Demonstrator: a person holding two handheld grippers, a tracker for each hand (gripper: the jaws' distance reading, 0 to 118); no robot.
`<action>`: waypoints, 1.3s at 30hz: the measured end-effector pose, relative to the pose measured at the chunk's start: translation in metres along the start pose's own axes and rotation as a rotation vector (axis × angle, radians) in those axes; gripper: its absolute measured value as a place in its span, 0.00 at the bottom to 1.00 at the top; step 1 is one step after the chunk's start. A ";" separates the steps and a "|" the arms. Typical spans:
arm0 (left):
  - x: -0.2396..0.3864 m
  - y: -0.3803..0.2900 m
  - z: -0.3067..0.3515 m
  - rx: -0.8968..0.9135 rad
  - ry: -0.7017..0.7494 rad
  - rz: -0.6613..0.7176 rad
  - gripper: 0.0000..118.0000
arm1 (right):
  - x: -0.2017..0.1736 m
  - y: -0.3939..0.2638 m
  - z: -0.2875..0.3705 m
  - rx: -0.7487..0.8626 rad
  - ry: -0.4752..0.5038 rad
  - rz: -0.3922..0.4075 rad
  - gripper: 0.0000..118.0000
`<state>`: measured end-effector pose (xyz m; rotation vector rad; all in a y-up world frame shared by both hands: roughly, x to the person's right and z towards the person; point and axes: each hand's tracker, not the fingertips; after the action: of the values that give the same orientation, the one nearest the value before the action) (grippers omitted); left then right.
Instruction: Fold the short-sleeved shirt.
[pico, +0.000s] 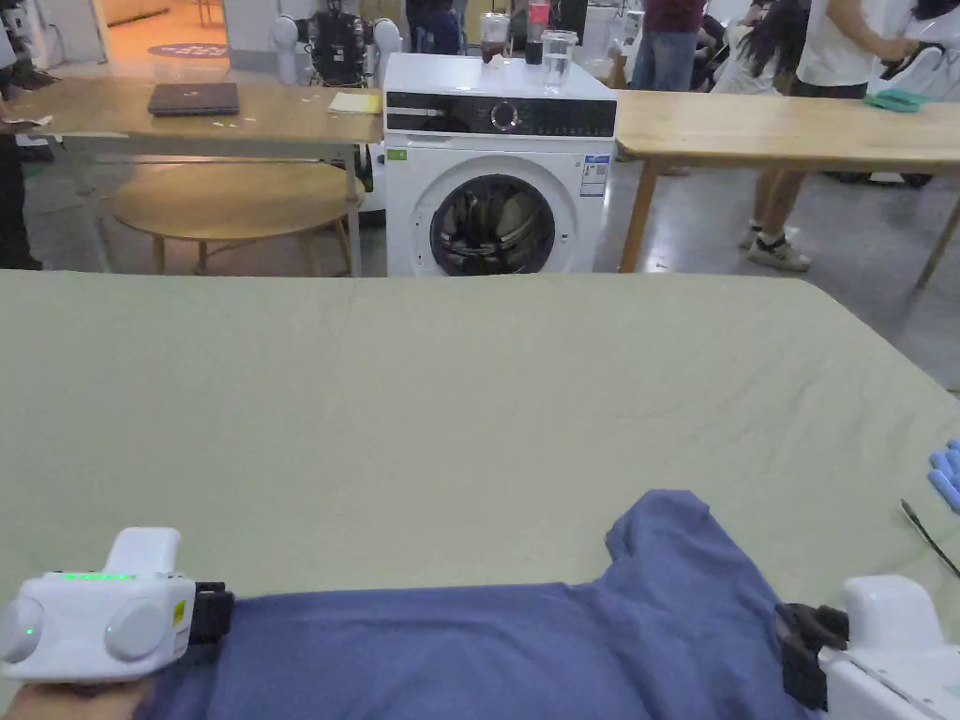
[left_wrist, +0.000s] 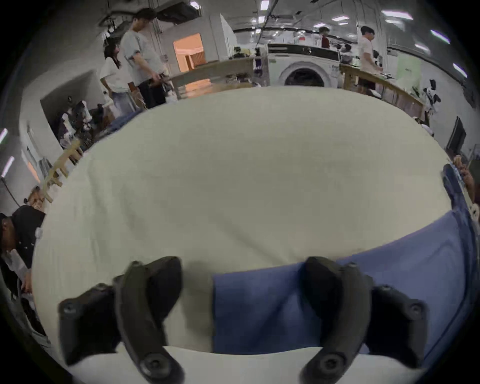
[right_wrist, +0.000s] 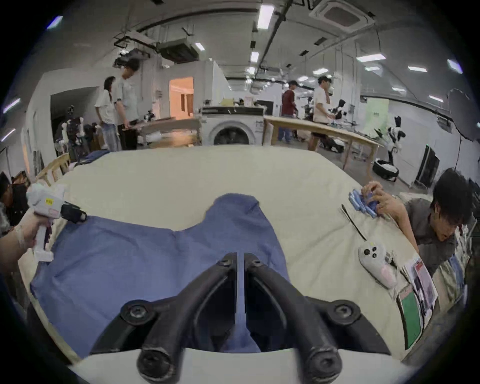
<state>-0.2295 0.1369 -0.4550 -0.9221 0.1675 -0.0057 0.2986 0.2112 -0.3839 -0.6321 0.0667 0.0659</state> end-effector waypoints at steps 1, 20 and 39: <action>0.002 0.000 0.006 0.016 0.013 -0.016 0.72 | 0.004 0.006 -0.016 -0.024 -0.017 0.000 0.06; 0.019 -0.003 0.105 0.154 0.013 -0.171 0.03 | 0.030 0.043 -0.079 -0.165 0.057 -0.069 0.00; -0.027 -0.236 0.255 0.121 -0.086 -0.098 0.03 | 0.020 -0.146 0.161 -0.098 0.045 0.083 0.00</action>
<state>-0.2031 0.1982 -0.1131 -0.8073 0.0414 -0.0658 0.3372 0.1901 -0.1705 -0.7286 0.1340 0.1356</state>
